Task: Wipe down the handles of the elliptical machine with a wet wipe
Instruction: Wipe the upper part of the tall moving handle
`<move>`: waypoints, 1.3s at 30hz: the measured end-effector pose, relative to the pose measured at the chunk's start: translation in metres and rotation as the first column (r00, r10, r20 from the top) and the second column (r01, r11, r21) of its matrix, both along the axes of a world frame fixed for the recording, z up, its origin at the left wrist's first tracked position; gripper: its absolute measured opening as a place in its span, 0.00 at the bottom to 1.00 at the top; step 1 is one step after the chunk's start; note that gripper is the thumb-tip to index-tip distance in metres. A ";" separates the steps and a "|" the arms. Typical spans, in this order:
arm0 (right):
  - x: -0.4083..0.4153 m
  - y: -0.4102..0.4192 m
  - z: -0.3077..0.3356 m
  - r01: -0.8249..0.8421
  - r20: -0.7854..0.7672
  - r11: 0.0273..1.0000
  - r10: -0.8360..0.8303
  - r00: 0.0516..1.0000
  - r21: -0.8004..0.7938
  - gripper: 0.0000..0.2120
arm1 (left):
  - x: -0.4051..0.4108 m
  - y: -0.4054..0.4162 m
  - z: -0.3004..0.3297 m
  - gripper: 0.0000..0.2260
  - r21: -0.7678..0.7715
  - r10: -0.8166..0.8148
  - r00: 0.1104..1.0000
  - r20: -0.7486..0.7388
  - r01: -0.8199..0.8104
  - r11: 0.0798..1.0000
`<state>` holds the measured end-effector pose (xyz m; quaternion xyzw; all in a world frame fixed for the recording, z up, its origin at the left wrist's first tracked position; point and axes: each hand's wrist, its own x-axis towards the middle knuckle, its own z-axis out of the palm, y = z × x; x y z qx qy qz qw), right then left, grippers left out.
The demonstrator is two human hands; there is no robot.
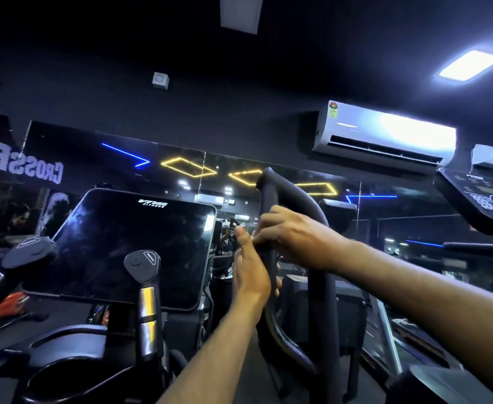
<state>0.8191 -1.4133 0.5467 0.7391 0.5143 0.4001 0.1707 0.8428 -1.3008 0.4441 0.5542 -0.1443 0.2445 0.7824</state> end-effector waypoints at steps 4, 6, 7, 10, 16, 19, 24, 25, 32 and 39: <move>0.016 -0.011 0.013 -0.055 0.063 0.963 0.040 0.997 0.264 0.12 | 0.003 0.000 0.000 0.43 -0.076 -0.049 0.999 -0.002 0.048 0.996; 0.020 0.003 -0.002 -0.086 0.057 0.874 0.067 0.996 0.478 0.11 | 0.004 -0.001 0.001 0.40 -0.081 -0.034 0.999 -0.014 0.033 0.996; 0.018 0.011 -0.017 -0.099 0.057 0.830 0.081 0.995 0.549 0.11 | 0.005 -0.001 0.000 0.40 -0.080 -0.024 1.000 -0.017 0.022 0.997; 0.007 0.017 -0.053 -0.166 0.069 0.816 0.154 0.986 0.553 0.09 | 0.008 -0.003 0.000 0.47 -0.095 0.036 0.998 -0.049 -0.041 0.995; 0.018 0.016 -0.020 -0.063 0.020 0.541 0.084 0.996 0.839 0.08 | 0.007 -0.002 0.002 0.41 -0.079 -0.005 0.999 -0.032 0.002 0.997; 0.016 0.022 -0.027 -0.050 0.005 0.491 0.092 0.996 0.870 0.08 | 0.003 -0.001 0.000 0.40 -0.070 0.015 0.999 -0.040 -0.017 0.997; -0.008 0.005 -0.071 -0.009 -0.083 0.590 0.127 0.988 0.808 0.07 | -0.005 -0.001 0.000 0.39 0.001 0.064 0.997 -0.050 -0.064 0.998; -0.010 0.003 -0.075 0.001 -0.100 0.606 0.129 0.987 0.796 0.08 | -0.006 0.000 0.001 0.38 0.010 0.069 0.996 -0.052 -0.068 0.998; 0.009 0.019 -0.017 0.026 -0.079 0.386 0.122 0.989 0.922 0.08 | -0.007 0.000 0.001 0.39 -0.001 0.023 1.000 -0.012 -0.023 1.000; 0.015 0.020 -0.024 0.097 -0.143 0.349 0.111 0.983 0.932 0.08 | -0.011 0.000 0.001 0.36 0.009 0.016 1.000 -0.011 -0.016 1.000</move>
